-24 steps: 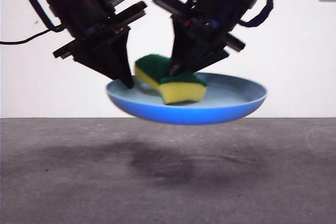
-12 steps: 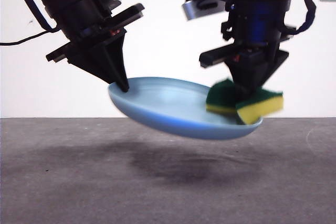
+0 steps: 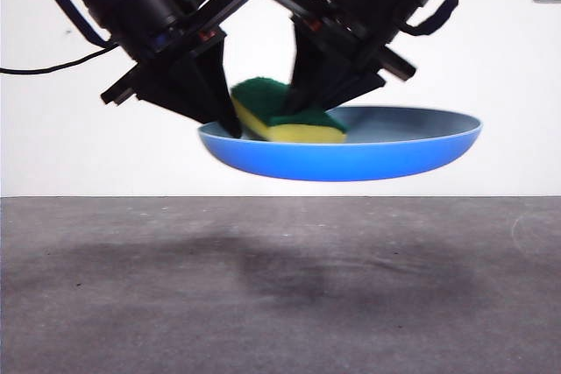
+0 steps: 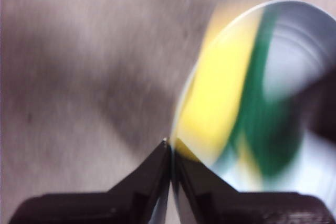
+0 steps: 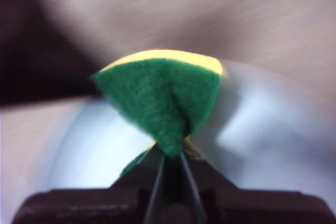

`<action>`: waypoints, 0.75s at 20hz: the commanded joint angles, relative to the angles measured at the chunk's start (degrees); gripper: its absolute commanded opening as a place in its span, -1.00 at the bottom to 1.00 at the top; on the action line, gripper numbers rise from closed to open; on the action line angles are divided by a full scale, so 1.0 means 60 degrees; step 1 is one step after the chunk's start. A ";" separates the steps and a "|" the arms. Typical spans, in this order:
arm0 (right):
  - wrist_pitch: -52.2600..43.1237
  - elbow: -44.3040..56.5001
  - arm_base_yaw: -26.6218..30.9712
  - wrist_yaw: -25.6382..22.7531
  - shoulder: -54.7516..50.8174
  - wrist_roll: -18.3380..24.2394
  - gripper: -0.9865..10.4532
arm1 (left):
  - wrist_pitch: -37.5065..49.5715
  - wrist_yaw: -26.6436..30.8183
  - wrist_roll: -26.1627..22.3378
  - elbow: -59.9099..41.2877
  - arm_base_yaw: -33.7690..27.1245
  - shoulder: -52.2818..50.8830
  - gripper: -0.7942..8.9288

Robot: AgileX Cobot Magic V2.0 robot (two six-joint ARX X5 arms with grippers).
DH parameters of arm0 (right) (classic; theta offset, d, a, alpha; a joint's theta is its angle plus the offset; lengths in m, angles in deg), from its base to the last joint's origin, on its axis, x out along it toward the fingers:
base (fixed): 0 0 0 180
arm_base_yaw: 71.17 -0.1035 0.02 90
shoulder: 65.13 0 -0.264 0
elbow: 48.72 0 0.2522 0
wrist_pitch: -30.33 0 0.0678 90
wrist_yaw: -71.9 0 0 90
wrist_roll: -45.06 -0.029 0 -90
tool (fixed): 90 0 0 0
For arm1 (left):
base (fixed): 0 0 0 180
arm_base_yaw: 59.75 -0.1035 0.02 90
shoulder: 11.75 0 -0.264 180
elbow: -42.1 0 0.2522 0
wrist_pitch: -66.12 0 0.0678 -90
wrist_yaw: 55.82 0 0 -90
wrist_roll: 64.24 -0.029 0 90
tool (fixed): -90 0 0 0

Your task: Pick up the plate,pick up the cloth,clean the plate with the cloth

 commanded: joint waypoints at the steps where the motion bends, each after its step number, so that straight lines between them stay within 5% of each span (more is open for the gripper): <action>1: 0.0758 0.0036 -0.0076 0.0911 0.0160 -0.0237 -0.86 | 0.0750 0.0036 0.0590 0.0011 -0.0102 -0.0025 -0.85; 4: 0.2262 0.0036 -0.0073 0.0528 0.0160 0.0182 -0.86 | 0.1053 0.0011 0.0645 0.0011 -0.0138 -0.0025 -0.85; 9: 0.2983 0.0036 -0.0040 -0.5184 0.0066 0.0291 -0.85 | 0.0466 -0.0036 0.0546 0.0011 -0.0153 -0.0025 -0.85; 10: 0.2688 0.0036 -0.0040 -0.5792 0.0047 0.0288 -0.85 | 0.0332 -0.0073 0.0525 0.0011 -0.0153 -0.0025 -0.85; 12: 0.1869 0.0036 -0.0040 -0.6237 0.0047 0.0291 -0.85 | 0.0157 -0.0080 0.0521 0.0011 -0.0138 -0.0025 -0.85; 15: 0.0641 0.0036 -0.0040 -0.5890 0.0047 0.0288 -0.85 | 0.0036 -0.0109 0.0368 0.0011 -0.0128 -0.0025 -0.85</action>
